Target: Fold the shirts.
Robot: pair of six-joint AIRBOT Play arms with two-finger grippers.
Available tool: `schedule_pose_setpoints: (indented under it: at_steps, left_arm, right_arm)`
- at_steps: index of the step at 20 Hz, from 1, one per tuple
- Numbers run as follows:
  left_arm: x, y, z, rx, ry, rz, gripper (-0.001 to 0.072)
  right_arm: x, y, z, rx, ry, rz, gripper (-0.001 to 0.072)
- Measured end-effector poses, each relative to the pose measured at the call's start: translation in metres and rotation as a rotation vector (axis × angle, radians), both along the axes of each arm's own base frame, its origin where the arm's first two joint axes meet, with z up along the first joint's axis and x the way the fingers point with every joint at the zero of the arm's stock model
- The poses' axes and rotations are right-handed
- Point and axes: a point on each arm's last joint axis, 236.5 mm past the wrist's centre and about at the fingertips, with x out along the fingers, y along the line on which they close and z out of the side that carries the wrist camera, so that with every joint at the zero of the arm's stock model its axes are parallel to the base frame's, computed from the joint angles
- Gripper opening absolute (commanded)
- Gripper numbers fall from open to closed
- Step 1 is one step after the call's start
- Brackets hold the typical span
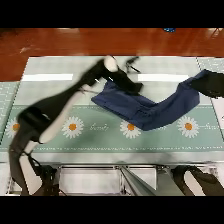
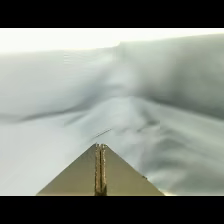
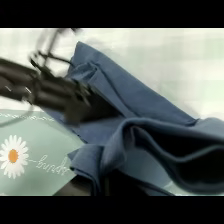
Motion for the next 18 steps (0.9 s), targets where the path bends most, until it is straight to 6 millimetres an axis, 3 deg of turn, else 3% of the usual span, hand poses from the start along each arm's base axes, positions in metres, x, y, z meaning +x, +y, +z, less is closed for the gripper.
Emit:
schedule_pose_setpoints:
  at_steps: [2,5,8,10,12,14,18]
  left_arm:
    - [0.038,0.058,0.037,0.022,-0.067,0.081,0.0013]
    - [0.075,0.155,0.11,0.071,-0.221,0.216,0.0014]
    - [0.067,0.231,0.181,0.095,-0.366,0.32,0.0014]
    - [0.041,0.261,0.207,0.111,-0.424,0.345,0.0014]
    - [0.009,0.278,0.217,0.122,-0.455,0.359,0.0014]
    - [-0.019,0.289,0.212,0.132,-0.466,0.379,0.0014]
    - [-0.063,0.299,0.166,0.144,-0.402,0.417,0.0014]
  right_arm:
    - [0.012,0.02,-0.009,0.035,0.022,0.062,0.0024]
    - [0.043,0.06,-0.029,0.077,0.055,0.151,0.0024]
    - [0.086,0.109,-0.058,0.112,0.096,0.223,0.0024]
    - [0.111,0.144,-0.08,0.126,0.129,0.271,0.0024]
    - [0.133,0.181,-0.104,0.138,0.164,0.318,0.0024]
    - [0.151,0.209,-0.125,0.148,0.191,0.343,0.0024]
    - [0.174,0.25,-0.16,0.173,0.239,0.367,0.0024]
